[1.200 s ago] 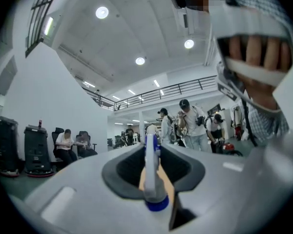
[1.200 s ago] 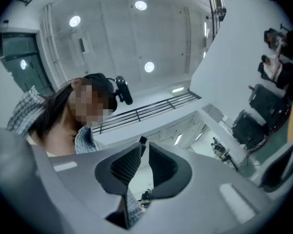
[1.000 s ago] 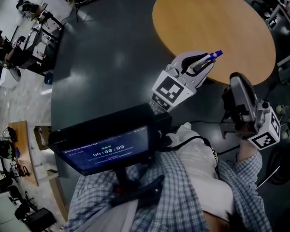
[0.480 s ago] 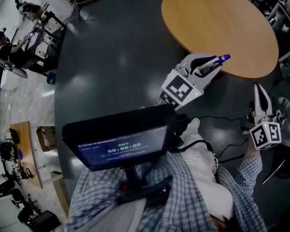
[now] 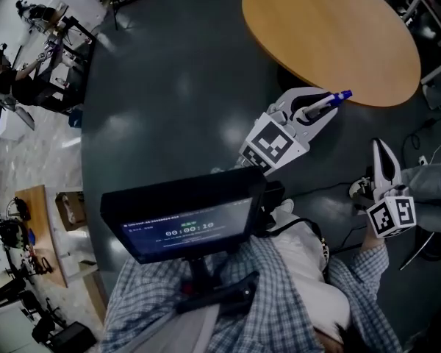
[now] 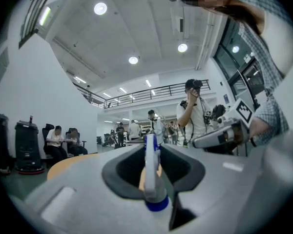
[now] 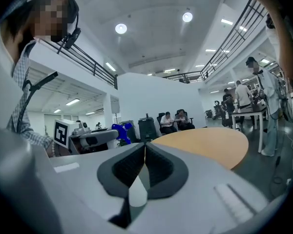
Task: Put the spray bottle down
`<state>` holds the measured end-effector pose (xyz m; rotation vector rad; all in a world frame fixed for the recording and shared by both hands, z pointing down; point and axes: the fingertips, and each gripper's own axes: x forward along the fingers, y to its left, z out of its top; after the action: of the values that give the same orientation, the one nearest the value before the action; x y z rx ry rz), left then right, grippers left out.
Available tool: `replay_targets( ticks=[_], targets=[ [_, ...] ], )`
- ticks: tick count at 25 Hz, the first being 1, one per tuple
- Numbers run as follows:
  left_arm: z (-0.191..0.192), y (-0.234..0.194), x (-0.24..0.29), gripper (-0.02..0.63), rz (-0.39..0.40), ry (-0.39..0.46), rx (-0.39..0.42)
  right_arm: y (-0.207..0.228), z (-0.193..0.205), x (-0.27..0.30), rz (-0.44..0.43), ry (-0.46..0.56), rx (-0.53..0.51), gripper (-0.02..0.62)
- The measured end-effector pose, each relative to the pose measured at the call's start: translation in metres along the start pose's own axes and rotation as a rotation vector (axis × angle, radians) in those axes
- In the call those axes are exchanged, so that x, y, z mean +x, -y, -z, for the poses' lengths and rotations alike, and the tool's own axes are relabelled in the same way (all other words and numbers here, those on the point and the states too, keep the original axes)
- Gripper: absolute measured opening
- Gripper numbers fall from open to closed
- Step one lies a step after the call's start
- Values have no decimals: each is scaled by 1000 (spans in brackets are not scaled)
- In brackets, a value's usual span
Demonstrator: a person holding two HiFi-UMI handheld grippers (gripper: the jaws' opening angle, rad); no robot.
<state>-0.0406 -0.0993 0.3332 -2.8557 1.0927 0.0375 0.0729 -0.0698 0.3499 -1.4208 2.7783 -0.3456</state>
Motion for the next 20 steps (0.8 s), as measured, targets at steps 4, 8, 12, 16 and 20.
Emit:
replay_targets(
  ticks=[4, 8, 12, 16, 20],
  targets=[
    [15, -3, -20, 95, -37, 36, -9, -17, 26, 15, -65, 22, 24, -2],
    [2, -5, -30, 94, -62, 60, -39, -20, 17, 23, -72, 51, -40, -6],
    [-4, -5, -25, 95, -76, 31, -19, -11, 5, 25, -74, 79, -25, -6],
    [-3, -4, -26, 95, -78, 3, 9, -2, 0, 25, -52, 110, -17, -6],
    [-1, -4, -26, 94, -76, -11, 27, 6, -6, 24, -26, 134, -20, -6]
  ],
)
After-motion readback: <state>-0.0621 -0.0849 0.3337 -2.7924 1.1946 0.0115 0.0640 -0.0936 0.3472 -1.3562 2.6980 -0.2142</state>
